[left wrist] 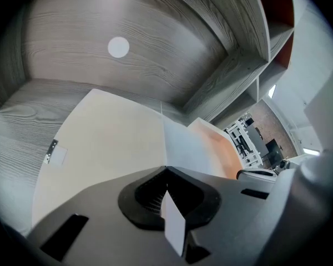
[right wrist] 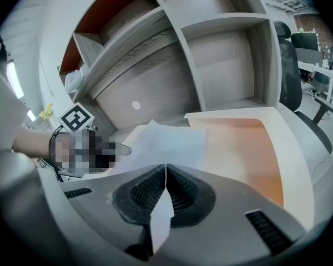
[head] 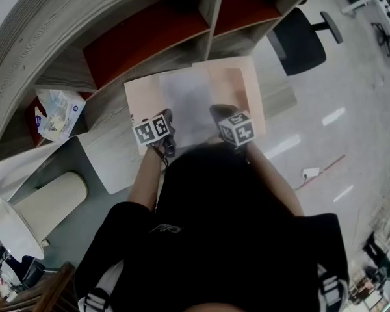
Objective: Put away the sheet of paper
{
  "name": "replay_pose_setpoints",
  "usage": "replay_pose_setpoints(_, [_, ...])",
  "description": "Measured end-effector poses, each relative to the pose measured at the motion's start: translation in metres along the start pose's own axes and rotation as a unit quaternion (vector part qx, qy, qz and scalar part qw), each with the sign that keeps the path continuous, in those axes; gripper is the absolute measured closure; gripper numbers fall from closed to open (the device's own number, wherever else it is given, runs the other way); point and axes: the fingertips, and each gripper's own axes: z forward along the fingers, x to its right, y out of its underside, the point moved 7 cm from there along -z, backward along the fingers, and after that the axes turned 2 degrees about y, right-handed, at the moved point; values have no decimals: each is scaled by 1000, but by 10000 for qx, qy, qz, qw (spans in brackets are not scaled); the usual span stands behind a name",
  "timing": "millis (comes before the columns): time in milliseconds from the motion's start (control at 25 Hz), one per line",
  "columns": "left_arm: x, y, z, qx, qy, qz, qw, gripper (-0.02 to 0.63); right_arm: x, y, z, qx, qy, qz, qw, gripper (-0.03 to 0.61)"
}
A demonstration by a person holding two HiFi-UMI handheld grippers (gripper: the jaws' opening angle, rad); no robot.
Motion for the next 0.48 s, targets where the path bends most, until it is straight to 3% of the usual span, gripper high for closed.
replay_pose_setpoints(480, [8, -1, 6, -53, 27, 9, 10000, 568, 1, -2, -5, -73, -35, 156, 9998, 557])
